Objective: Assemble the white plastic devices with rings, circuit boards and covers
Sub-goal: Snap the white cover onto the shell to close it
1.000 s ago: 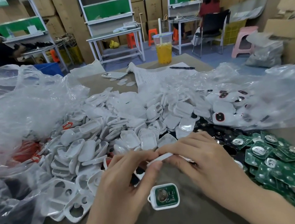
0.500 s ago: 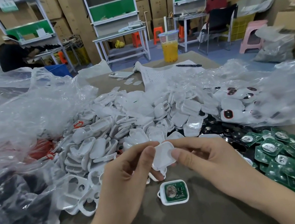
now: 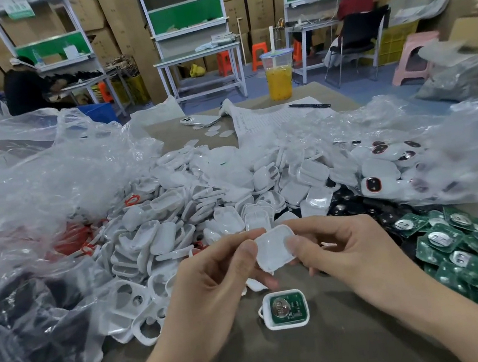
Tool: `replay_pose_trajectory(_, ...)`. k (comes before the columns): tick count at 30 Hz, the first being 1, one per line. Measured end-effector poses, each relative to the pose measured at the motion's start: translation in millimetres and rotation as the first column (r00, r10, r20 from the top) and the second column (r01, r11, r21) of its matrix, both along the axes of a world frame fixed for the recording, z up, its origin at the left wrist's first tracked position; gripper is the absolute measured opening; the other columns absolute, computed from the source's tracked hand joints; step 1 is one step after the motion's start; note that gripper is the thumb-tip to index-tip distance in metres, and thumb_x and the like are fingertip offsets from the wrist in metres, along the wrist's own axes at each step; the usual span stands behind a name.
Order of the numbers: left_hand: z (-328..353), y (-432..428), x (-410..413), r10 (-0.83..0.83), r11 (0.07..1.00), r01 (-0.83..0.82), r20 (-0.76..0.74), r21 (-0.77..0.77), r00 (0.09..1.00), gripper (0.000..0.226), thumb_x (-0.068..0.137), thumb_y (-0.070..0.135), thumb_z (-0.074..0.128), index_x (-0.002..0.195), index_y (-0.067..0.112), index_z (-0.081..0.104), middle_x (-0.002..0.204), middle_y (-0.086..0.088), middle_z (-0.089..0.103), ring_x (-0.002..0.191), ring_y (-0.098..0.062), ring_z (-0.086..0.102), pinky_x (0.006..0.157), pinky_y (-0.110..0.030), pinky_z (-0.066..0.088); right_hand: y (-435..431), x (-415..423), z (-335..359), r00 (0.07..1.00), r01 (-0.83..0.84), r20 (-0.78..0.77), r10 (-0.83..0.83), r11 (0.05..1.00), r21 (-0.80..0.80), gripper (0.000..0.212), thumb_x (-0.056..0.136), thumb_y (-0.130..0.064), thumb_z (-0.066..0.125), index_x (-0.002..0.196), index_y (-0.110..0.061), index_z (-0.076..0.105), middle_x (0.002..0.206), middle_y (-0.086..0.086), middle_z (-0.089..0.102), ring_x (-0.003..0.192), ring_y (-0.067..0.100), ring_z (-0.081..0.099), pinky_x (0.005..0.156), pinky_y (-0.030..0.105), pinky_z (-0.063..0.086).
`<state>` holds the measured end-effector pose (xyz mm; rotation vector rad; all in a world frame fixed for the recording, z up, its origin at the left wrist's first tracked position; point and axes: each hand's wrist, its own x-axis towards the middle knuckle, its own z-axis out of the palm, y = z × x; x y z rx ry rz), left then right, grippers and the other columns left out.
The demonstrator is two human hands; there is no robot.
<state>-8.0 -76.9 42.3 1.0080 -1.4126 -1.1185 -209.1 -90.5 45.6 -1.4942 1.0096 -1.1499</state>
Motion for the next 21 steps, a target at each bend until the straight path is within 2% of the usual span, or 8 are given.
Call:
replay_pose_trajectory(3, 1.2, -0.5, -1.0, 0.007, 1.000, -0.007, 0.003, 0.005, 1.000, 0.031, 0.084, 0.049, 0.059, 0.105, 0.036, 0.077, 0.071, -0.011, 0.075, 0.042, 0.003, 0.053, 0.045, -0.003, 0.036, 0.2, 0.9, 2.1, 1.000, -0.004, -0.007, 0.004, 1.000, 0.005, 0.016, 0.088, -0.022, 0.072, 0.100, -0.030, 0.081, 0.078, 0.011, 0.070, 0.058, 0.008, 0.054, 0.059, 0.021, 0.049)
replay_pose_trajectory(7, 2.5, 0.6, -2.3, 0.017, 1.000, -0.017, 0.035, 0.007, 0.999, 0.029, 0.086, 0.046, 0.056, 0.105, 0.036, 0.077, 0.072, -0.010, 0.076, 0.042, 0.004, 0.053, 0.045, -0.002, 0.036, 0.7, 1.4, 3.0, 1.000, -0.001, 0.013, 0.001, 1.000, 0.030, 0.014, 0.089, -0.019, 0.072, 0.100, -0.023, 0.079, 0.076, 0.012, 0.072, 0.056, 0.012, 0.056, 0.059, 0.020, 0.050)
replay_pose_trajectory(14, 2.7, 3.1, -5.1, 0.015, 1.000, -0.015, 0.004, -0.002, 1.000, 0.026, 0.087, 0.037, 0.061, 0.104, 0.027, 0.078, 0.077, -0.010, 0.076, 0.046, 0.004, 0.057, 0.046, -0.002, 0.039, -0.9, 2.4, 1.4, 1.000, -0.001, 0.031, 0.000, 0.999, 0.049, 0.012, 0.089, -0.016, 0.071, 0.098, -0.019, 0.078, 0.068, 0.006, 0.069, 0.055, 0.011, 0.057, 0.057, 0.021, 0.050)
replay_pose_trajectory(16, 1.4, 3.8, -4.8, -0.014, 1.000, 0.015, 0.036, -0.025, 0.999, 0.025, 0.088, 0.038, 0.070, 0.110, 0.030, 0.076, 0.084, -0.007, 0.077, 0.057, 0.000, 0.064, 0.053, -0.006, 0.045, -1.5, 2.8, 0.7, 0.999, 0.015, 0.048, -0.017, 0.999, 0.052, 0.009, 0.089, -0.014, 0.071, 0.092, -0.019, 0.078, 0.065, 0.005, 0.068, 0.054, 0.013, 0.059, 0.055, 0.022, 0.051)
replay_pose_trajectory(18, -1.4, 4.6, -4.6, -0.016, 0.998, 0.023, 0.121, -0.056, 0.993, 0.030, 0.087, 0.036, 0.073, 0.116, 0.038, 0.071, 0.093, -0.005, 0.077, 0.080, -0.011, 0.073, 0.068, -0.020, 0.056, -2.2, 2.6, 1.3, 0.998, 0.022, 0.064, -0.026, 0.998, 0.061, 0.009, 0.089, -0.014, 0.071, 0.090, -0.018, 0.078, 0.067, 0.007, 0.069, 0.055, 0.015, 0.061, 0.054, 0.022, 0.052)
replay_pose_trajectory(19, -1.6, 4.4, -5.0, 0.002, 0.998, 0.007, 0.145, -0.062, 0.989, 0.030, 0.088, 0.035, 0.072, 0.117, 0.040, 0.071, 0.095, -0.002, 0.077, 0.084, -0.012, 0.073, 0.072, -0.023, 0.058, -2.5, 2.4, 2.2, 0.998, 0.016, 0.065, -0.020, 0.998, 0.068, 0.008, 0.089, -0.015, 0.071, 0.092, -0.017, 0.078, 0.068, 0.007, 0.071, 0.056, 0.015, 0.063, 0.055, 0.023, 0.053)
replay_pose_trajectory(21, -0.5, 3.8, -5.9, 0.025, 0.998, -0.019, 0.099, -0.058, 0.995, 0.025, 0.090, 0.032, 0.070, 0.114, 0.034, 0.074, 0.087, 0.002, 0.077, 0.068, -0.001, 0.069, 0.059, -0.011, 0.051, -2.5, 1.5, 4.0, 0.998, -0.008, 0.062, 0.002, 0.996, 0.085, 0.016, 0.086, -0.022, 0.072, 0.099, -0.014, 0.077, 0.073, 0.007, 0.073, 0.059, 0.015, 0.065, 0.055, 0.024, 0.053)
